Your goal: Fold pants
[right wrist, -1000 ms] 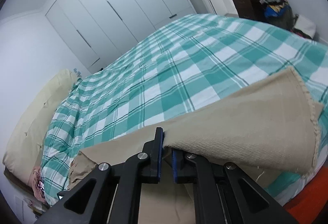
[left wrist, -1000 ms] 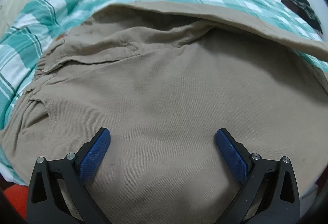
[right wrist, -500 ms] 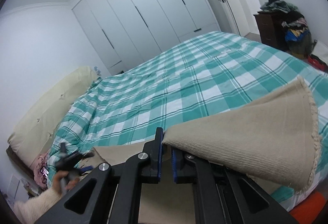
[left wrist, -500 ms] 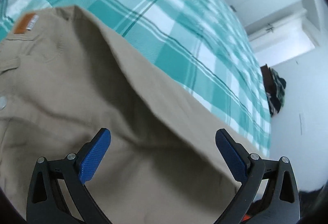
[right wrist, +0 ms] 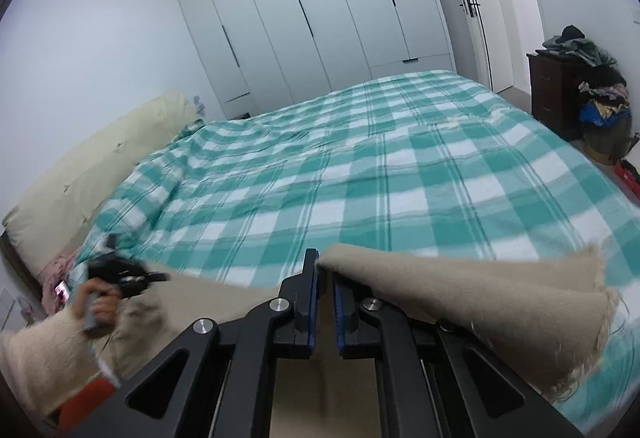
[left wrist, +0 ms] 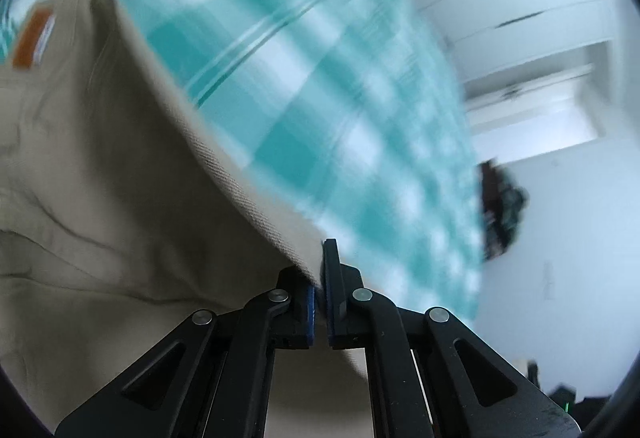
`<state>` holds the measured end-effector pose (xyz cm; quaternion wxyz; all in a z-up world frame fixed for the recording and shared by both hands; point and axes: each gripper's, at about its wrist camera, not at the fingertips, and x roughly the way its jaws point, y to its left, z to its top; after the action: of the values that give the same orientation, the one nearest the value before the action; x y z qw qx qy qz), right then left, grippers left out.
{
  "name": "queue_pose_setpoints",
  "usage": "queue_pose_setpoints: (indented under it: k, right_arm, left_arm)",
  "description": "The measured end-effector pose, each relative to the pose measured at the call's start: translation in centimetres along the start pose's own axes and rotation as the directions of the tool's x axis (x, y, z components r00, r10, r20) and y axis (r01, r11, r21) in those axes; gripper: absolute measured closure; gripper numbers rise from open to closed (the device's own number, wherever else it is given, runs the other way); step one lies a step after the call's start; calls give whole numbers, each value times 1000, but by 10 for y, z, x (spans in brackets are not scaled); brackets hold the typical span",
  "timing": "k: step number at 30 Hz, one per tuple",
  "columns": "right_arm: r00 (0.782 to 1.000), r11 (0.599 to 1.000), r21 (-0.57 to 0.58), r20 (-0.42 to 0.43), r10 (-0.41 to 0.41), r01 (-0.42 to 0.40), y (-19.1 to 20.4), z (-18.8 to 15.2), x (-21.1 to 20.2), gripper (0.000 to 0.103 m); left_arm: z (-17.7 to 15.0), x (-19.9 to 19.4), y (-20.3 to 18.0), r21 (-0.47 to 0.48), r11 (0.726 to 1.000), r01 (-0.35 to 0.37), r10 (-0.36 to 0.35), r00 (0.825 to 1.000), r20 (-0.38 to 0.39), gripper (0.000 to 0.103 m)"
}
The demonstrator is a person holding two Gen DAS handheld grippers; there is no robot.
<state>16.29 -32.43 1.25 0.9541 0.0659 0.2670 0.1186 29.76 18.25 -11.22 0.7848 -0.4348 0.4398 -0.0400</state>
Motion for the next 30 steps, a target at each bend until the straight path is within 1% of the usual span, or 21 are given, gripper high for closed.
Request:
queue_pose_setpoints:
  k: [3,4,5,6,7,8,9,10,11,12,13,14,16,17,19,22,24,25,27,28,30]
  right_arm:
    - [996,999,12,88,28,-29,-12,55,-3,96]
    - [993,999,20,110,44,-47,-17,68,-9,96]
    - [991,997,33,123,62,-66,-22,76,-16,96]
    - [989,995,48,122,82,-89,-28,79,-23,96]
    - [991,993,63,96,97,-103,-36,75,-28,96]
    - [994,993,68,70,89,-93,-41,66,-31,96]
    - [997,995,70,33,69,-71,-47,52,-32,96]
    - [999,997,74,-30,39,-37,-57,28,-28,96]
    - [997,996,90,-78,17,-10,-67,6,-24,96]
    - [991,992,125,-130,-3,19,-81,-17,-17,96]
    - [978,978,199,-206,-21,63,-103,-48,-5,96]
    - [965,961,259,-259,-30,99,-119,-72,3,96]
    - [929,913,359,-365,-54,194,-152,-118,18,97]
    - [923,892,396,-381,-56,217,-164,-135,18,97]
    - [932,868,447,-361,-46,216,-176,-146,14,97]
    - [949,866,452,-308,-73,213,-176,-142,1,98]
    - [958,866,453,-269,-95,213,-172,-133,-10,101]
    - [963,865,450,-242,-120,221,-172,-128,-19,103]
    - [966,860,452,-198,-165,239,-173,-121,-36,103]
    - [966,856,455,-193,-174,245,-173,-120,-39,103]
    - [962,854,459,-225,-156,246,-181,-122,-39,103]
  left_arm:
    - [-15,-58,-24,89,995,53,-63,991,117,101]
    - [-23,-73,-24,118,991,59,-74,989,128,100]
    - [-44,-84,-22,162,985,50,-70,990,124,100]
    - [-62,-85,-18,186,982,25,-45,993,105,100]
    - [-74,-81,-14,198,980,1,-18,996,86,100]
    - [-92,-69,-7,216,975,-50,39,998,51,100]
    - [-117,-49,7,245,963,-113,119,993,-10,100]
    - [-128,-36,15,252,958,-135,151,987,-48,100]
    - [-145,-15,33,238,957,-165,196,974,-113,100]
    - [-154,-4,44,212,961,-175,209,966,-150,100]
    - [-159,2,47,202,963,-181,215,962,-166,100]
    - [-166,6,52,199,959,-201,236,957,-171,100]
    - [-172,4,51,200,960,-198,234,957,-173,100]
    - [-172,0,48,203,960,-192,228,958,-173,100]
    - [-170,-8,41,216,959,-184,221,962,-161,100]
    - [-167,-20,34,201,968,-151,180,974,-134,101]
    - [-166,-27,27,221,966,-135,162,981,-107,101]
    - [-169,-30,24,237,963,-132,159,982,-99,101]
    - [-173,-30,22,277,951,-135,167,981,-96,101]
    - [-175,-28,23,284,949,-139,173,980,-97,101]
    - [-178,-22,30,274,950,-148,185,976,-113,101]
